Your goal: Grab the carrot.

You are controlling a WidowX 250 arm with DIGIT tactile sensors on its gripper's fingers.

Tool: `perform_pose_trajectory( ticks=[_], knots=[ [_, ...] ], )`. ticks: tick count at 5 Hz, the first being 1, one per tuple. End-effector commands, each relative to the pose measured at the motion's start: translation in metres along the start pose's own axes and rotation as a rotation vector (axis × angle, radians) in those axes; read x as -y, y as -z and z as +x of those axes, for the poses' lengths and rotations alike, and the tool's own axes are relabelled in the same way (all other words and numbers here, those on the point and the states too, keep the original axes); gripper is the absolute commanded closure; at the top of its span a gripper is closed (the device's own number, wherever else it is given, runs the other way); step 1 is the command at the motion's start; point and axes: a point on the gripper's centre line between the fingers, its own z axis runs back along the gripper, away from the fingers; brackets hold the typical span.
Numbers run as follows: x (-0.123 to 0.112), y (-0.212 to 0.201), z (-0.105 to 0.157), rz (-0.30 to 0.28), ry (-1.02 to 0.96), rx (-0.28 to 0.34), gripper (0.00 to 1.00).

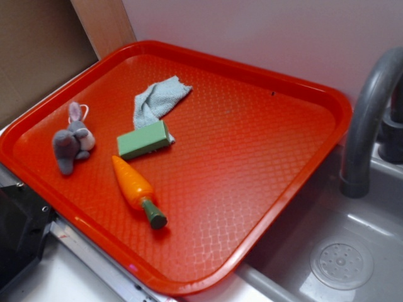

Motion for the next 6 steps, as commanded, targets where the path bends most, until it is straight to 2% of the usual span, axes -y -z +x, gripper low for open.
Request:
perform_pose_trajectory(
  ticks=[1,2,4,5,6],
  knots=[
    [0.000,0.000,0.000,0.000,0.000,0.000,0.00],
    [0.008,0.006,0.019,-0.012,-0.248,0.075,0.00],
    [0.028,0.036,0.036,0.040,-0.591,0.129,0.00],
    [0.037,0.077,0.036,0.005,-0.606,0.049,0.00],
    [0.039,0.113,0.040,0.033,-0.655,0.024,0.00]
  ],
)
